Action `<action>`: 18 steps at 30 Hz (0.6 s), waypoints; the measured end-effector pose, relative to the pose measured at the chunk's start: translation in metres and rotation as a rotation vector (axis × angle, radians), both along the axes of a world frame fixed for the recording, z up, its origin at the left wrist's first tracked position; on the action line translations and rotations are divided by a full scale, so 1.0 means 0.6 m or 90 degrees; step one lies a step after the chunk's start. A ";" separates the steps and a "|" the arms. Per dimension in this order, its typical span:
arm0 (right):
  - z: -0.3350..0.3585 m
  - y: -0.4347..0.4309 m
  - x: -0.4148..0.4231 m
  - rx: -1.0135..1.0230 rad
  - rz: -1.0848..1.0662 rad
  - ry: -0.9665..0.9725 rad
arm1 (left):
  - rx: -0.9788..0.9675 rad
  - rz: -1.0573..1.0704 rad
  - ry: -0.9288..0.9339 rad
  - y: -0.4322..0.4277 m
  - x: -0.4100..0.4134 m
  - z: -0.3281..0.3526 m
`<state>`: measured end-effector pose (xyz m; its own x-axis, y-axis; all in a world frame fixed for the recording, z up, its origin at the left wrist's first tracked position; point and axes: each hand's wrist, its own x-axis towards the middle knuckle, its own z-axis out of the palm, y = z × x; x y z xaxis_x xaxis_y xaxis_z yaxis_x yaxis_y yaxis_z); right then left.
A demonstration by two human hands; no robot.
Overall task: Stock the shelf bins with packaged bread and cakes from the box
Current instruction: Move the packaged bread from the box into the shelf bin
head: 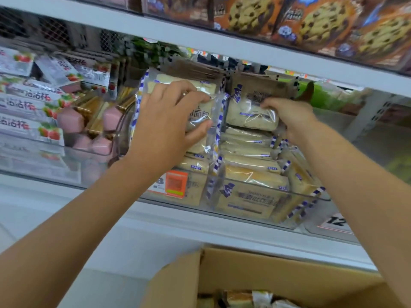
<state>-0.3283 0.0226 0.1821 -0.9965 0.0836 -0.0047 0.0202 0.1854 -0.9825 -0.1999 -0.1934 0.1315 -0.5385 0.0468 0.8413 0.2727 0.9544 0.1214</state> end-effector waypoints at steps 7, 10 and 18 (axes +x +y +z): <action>-0.014 -0.008 0.029 0.032 0.045 0.035 | -0.003 0.006 0.003 0.002 0.000 0.000; -0.019 -0.003 0.030 0.148 -0.044 0.171 | -0.005 0.008 0.005 0.001 0.001 0.000; -0.008 -0.003 0.014 0.258 0.081 0.252 | -0.011 0.004 0.016 0.003 -0.001 0.001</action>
<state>-0.3200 0.0205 0.1774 -0.9181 -0.1194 0.3779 -0.3814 0.5250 -0.7609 -0.2003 -0.1919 0.1318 -0.5174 0.0586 0.8537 0.2693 0.9581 0.0974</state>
